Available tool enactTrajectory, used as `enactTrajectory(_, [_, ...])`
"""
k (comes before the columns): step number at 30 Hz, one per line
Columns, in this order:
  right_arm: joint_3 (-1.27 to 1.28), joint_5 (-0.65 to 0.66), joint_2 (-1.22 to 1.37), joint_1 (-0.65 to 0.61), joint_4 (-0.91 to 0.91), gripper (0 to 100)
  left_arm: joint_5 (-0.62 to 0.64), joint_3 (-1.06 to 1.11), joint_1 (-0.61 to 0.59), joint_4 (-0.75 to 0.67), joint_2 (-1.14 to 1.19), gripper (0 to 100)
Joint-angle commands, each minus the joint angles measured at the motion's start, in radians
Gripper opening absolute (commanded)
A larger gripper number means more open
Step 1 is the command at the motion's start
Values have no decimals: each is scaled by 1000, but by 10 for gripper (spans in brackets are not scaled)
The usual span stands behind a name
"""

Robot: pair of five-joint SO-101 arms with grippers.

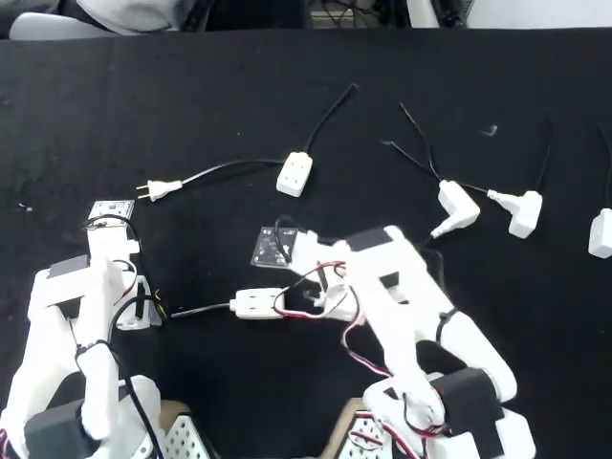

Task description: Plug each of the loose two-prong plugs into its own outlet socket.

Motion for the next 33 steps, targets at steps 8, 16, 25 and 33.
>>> enactTrajectory(8, [-39,-114,-71,-227,169,11,12,4,-4,-41,21,202])
enactTrajectory(16, [199,-293,-380,-506,94,11,12,4,-4,-43,21,202])
enactTrajectory(25, [272,-330,-317,-503,-5,51,12,4,-5,-43,21,202])
enactTrajectory(33, [162,-308,-328,-374,-11,366,11,4,-5,-43,21,202])
